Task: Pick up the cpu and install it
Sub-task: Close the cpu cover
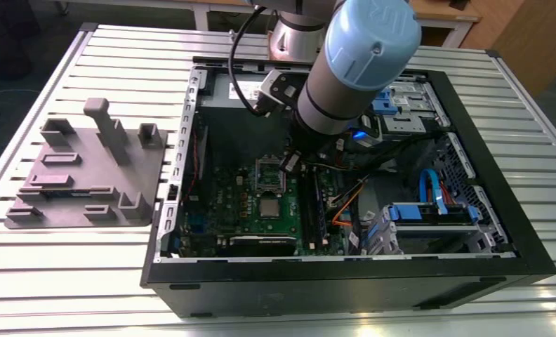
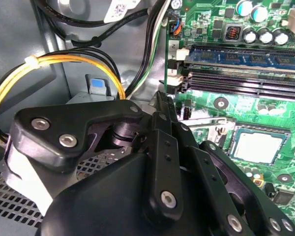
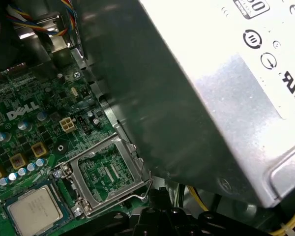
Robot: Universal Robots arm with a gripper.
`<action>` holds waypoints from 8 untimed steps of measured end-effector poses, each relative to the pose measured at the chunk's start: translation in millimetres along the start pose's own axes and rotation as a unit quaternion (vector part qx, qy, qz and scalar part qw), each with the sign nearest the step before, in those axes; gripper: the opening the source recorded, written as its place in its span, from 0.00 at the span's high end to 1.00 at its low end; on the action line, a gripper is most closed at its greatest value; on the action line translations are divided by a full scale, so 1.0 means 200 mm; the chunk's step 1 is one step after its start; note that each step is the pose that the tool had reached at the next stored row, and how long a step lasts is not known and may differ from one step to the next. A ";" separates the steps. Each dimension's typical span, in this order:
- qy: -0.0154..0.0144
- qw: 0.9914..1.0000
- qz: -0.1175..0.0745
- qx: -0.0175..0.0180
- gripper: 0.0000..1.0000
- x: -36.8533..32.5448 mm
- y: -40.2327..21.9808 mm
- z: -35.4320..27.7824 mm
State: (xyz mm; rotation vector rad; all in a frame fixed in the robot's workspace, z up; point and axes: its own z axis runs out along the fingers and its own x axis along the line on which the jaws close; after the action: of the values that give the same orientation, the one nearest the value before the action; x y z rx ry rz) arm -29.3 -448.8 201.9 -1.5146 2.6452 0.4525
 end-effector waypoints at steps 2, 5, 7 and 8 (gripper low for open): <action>-0.007 1.000 -0.001 -0.004 0.89 0.001 0.001 0.001; -0.029 0.999 -0.003 -0.018 0.89 0.002 0.001 0.000; -0.031 0.999 -0.003 -0.019 0.89 0.005 0.000 0.000; -0.031 0.999 -0.003 -0.019 0.89 0.006 -0.001 0.000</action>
State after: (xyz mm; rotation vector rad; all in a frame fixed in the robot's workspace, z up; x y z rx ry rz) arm -29.7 -449.9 201.7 -1.4936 2.5985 0.5422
